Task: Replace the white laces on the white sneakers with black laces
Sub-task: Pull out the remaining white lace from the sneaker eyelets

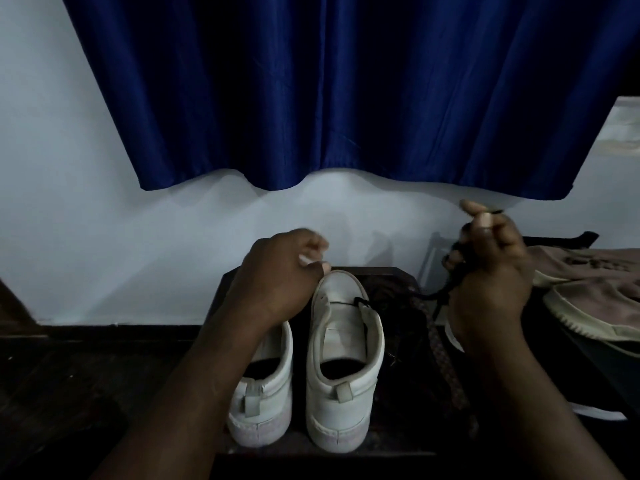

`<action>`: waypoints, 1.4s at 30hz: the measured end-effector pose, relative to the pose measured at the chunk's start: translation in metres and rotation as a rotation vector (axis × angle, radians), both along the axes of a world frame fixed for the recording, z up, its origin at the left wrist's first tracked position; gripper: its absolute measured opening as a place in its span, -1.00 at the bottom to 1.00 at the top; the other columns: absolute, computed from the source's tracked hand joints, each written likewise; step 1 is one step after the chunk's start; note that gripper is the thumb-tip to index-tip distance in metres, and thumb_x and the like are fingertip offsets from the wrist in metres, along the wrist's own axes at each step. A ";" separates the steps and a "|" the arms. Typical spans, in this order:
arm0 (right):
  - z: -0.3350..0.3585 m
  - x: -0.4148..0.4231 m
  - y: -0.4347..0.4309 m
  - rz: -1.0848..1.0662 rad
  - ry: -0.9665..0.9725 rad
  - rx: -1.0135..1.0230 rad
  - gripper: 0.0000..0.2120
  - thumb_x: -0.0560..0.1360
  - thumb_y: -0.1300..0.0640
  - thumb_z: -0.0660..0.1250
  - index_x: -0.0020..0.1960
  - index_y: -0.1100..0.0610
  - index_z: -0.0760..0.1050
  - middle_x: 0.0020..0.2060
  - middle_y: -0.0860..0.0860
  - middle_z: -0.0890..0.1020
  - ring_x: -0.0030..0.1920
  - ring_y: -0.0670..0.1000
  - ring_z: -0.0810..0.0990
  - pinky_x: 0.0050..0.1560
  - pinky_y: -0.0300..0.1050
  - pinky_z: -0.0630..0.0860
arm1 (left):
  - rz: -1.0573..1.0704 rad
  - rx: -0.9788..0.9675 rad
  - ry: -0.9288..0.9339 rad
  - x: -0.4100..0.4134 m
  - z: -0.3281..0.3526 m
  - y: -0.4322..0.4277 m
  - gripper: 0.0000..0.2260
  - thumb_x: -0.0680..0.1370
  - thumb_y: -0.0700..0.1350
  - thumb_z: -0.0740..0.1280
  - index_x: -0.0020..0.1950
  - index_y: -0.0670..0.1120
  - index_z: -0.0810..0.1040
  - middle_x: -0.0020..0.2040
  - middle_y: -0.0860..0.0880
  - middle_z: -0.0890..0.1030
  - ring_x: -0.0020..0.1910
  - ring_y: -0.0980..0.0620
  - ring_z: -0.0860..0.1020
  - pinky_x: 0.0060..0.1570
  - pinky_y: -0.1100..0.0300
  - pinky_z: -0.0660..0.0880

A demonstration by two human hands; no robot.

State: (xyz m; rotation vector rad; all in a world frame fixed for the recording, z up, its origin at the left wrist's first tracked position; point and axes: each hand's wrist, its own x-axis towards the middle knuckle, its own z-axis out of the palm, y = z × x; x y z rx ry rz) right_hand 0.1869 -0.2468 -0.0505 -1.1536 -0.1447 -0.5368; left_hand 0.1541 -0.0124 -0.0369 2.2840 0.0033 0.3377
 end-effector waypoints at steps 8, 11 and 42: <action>-0.018 -0.005 0.050 0.236 0.232 -0.404 -0.88 0.61 0.21 0.41 0.08 0.06 0.69 -0.16 0.06 0.76 -0.22 0.01 0.67 -0.21 -0.10 0.54 | 0.017 0.299 0.337 -0.008 0.007 -0.016 -0.71 0.42 0.25 0.47 -0.13 0.04 0.71 -0.21 0.09 0.70 -0.23 0.20 0.58 -0.33 0.26 0.43; -0.023 0.003 0.059 0.264 0.300 -0.508 -0.89 0.56 0.29 0.41 -0.05 0.12 0.68 -0.20 0.05 0.76 -0.23 -0.02 0.68 -0.22 -0.10 0.53 | 0.085 0.283 0.331 -0.006 0.005 -0.018 -0.79 0.41 0.11 0.44 -0.14 -0.01 0.74 -0.21 0.01 0.71 -0.23 0.09 0.62 -0.22 0.20 0.55; -0.022 0.010 0.057 0.353 0.129 -1.130 -0.84 0.42 0.28 0.49 -0.18 0.02 0.72 -0.28 -0.14 0.73 -0.22 -0.24 0.66 -0.20 -0.45 0.46 | 0.162 0.046 0.259 -0.005 -0.014 -0.004 -0.80 0.46 -0.10 0.35 -0.25 0.13 0.73 -0.30 0.09 0.70 -0.17 0.05 0.66 -0.02 0.12 0.62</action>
